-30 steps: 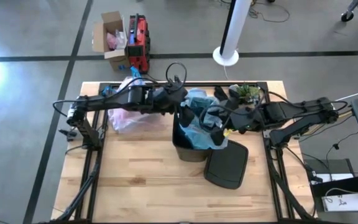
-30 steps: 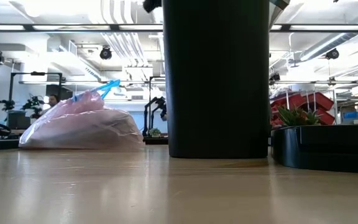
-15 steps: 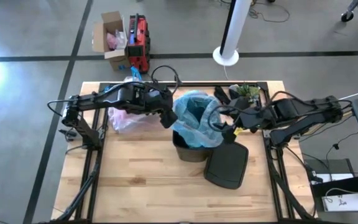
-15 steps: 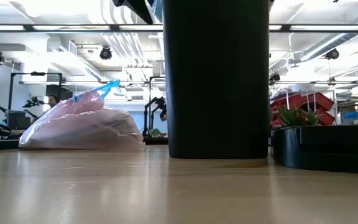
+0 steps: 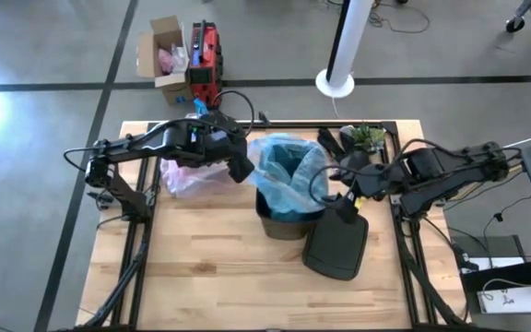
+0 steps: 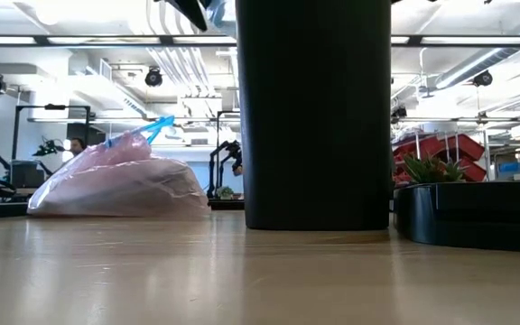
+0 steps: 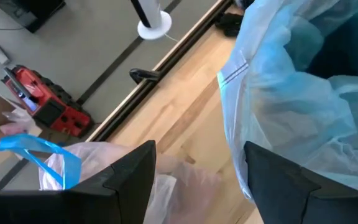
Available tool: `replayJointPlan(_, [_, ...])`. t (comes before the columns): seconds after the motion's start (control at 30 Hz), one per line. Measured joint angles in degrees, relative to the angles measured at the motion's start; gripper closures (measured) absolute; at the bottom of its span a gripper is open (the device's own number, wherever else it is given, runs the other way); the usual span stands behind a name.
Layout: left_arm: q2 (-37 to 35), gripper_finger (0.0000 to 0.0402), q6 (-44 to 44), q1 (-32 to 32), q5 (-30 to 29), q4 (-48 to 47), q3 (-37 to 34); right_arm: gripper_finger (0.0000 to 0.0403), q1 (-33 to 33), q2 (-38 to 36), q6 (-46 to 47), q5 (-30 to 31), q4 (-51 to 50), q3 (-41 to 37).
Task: Place trash/remove bag and relplace
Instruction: Insert the new blue trash bag into the black trash bin
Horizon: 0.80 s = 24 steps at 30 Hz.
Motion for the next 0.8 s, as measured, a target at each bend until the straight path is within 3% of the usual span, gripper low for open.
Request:
replayJointPlan(0.43, [-2.1,0.0182,0.0,0.0,1.6,-0.3,0.0,0.0092,6.0,1.6,-6.8,-2.3,9.5,0.2])
replayJointPlan(0.57, [-2.7,0.0182,-0.6,0.0,1.6,-0.3,0.0,0.0101,6.1,3.6,-7.7,4.3,9.3,0.1])
replayJointPlan(0.63, [-2.8,0.0182,-1.6,-0.1,1.6,-0.4,0.0,0.0115,6.0,4.2,-8.1,7.9,9.3,0.1])
replayJointPlan(0.8, [-2.8,0.0182,-3.6,-0.3,1.8,-1.1,0.0,0.0191,6.2,5.7,-12.2,7.6,9.2,0.1])
